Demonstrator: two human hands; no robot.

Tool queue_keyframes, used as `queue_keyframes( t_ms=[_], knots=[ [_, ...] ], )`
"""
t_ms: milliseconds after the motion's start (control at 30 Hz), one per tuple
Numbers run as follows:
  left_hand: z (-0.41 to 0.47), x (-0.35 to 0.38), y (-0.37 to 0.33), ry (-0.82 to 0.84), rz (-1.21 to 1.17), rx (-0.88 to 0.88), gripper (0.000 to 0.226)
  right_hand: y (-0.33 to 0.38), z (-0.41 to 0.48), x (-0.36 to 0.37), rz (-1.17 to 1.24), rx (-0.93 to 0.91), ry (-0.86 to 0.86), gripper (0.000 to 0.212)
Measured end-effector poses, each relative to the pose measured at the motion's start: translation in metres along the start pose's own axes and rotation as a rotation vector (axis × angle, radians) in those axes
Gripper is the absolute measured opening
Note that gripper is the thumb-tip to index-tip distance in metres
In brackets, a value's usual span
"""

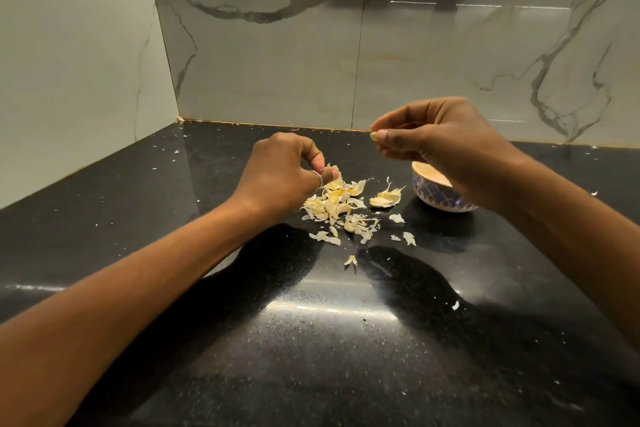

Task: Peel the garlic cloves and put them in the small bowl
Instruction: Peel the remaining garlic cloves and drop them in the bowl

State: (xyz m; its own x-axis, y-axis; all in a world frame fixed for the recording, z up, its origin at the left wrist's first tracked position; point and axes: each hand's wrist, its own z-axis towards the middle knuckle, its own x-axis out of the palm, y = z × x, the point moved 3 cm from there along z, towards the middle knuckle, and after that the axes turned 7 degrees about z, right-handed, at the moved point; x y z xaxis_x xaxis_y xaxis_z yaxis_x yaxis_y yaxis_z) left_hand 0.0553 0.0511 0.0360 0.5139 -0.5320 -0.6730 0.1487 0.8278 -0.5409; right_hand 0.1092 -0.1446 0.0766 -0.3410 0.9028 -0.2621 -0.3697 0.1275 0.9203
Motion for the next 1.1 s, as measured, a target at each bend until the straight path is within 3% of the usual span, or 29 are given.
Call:
queue_keyframes(
  t_ms=[200,333,400,500,600,700,833,1100],
  knots=[
    [-0.003,-0.002,-0.003,-0.025,0.040,0.013,0.037,0.017,0.001,-0.031,-0.661,-0.190,-0.063,0.014],
    [-0.003,-0.002,-0.003,-0.047,0.139,0.020,0.041,0.015,0.005,-0.047,-0.920,-0.106,-0.101,0.019],
    [-0.003,-0.003,-0.004,-0.063,0.182,0.025,0.033,0.010,0.005,-0.048,-1.010,-0.021,-0.068,0.021],
    [-0.004,-0.004,-0.004,-0.071,0.212,0.041,0.025,0.004,0.006,-0.044,-1.059,0.012,-0.057,0.017],
    [-0.004,-0.005,-0.005,-0.072,0.217,0.052,0.031,0.006,0.006,-0.033,-0.998,-0.144,-0.085,0.019],
    [-0.004,-0.005,-0.005,-0.067,0.213,0.059,0.033,0.004,0.001,-0.008,-0.948,-0.256,0.078,0.020],
    [-0.004,-0.004,-0.005,-0.053,0.207,0.052,0.032,-0.020,0.001,0.011,-1.031,-0.208,0.310,0.022],
    [-0.002,-0.002,-0.002,-0.044,0.189,0.065,0.037,-0.019,-0.004,0.017,-1.089,-0.189,0.387,0.033]
  ],
)
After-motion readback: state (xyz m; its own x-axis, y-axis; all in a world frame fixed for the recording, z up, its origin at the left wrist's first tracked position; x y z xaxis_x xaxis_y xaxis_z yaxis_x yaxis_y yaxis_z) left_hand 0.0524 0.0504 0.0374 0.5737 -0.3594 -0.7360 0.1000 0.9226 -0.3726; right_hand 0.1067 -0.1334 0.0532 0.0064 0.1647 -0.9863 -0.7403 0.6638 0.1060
